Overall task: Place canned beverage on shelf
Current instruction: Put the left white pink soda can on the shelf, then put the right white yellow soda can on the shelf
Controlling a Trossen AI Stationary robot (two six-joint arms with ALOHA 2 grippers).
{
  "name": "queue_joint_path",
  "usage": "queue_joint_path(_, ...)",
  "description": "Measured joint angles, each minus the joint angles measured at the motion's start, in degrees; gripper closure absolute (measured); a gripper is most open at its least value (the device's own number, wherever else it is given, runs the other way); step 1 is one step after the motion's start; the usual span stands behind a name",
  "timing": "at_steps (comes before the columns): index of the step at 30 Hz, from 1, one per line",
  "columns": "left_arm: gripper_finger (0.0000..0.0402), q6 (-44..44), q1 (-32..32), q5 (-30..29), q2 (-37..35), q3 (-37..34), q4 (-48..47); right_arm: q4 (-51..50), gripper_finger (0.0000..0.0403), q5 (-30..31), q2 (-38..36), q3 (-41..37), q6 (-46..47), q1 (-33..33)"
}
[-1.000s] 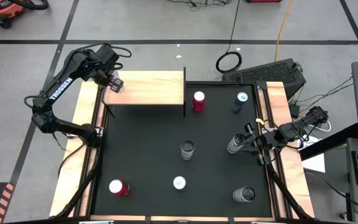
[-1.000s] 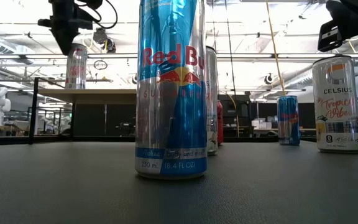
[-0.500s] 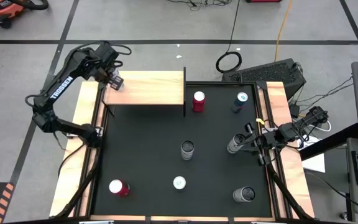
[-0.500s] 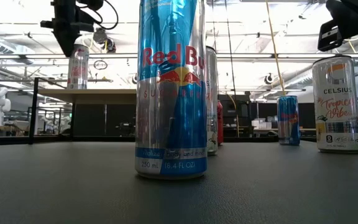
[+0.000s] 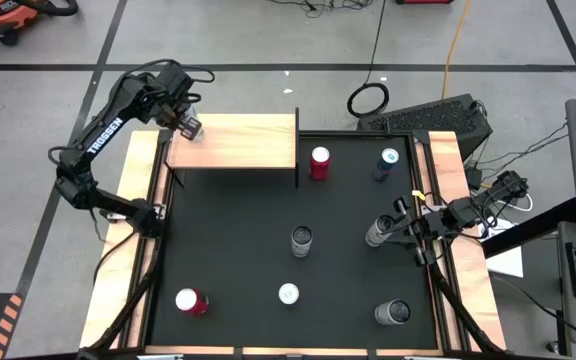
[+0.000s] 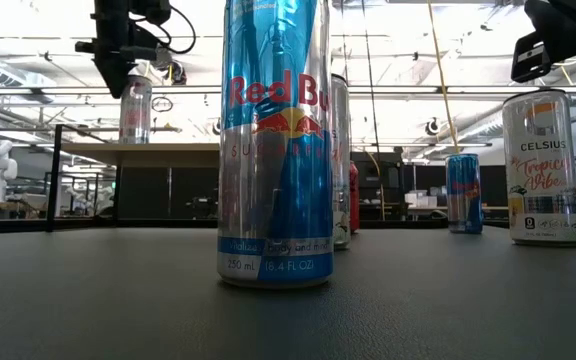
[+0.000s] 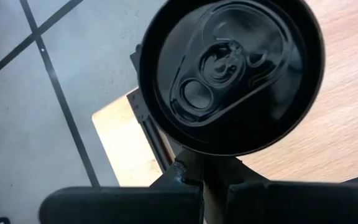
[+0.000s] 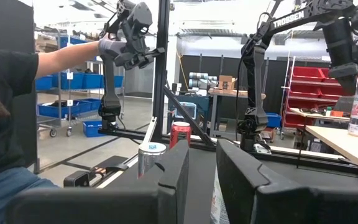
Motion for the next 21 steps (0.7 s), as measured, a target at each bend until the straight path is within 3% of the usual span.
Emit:
queue_joint_path(9,0.0401,0.3,-0.2,-1.8,-1.1,0.1,-1.4,0.0,0.0335,0.0,0.0,0.0,0.0,0.0)
queue_joint_path(17,0.0401,0.1,-0.6,-1.3,-4.1,5.4,-1.5,0.0,0.0335,0.0,0.0,0.0,-0.1,0.0)
queue_joint_path(21,0.0401,0.4,-0.6,1.8,-6.0,6.5,-1.6,0.0,0.0335,0.0,0.0,0.0,-0.1,0.0)
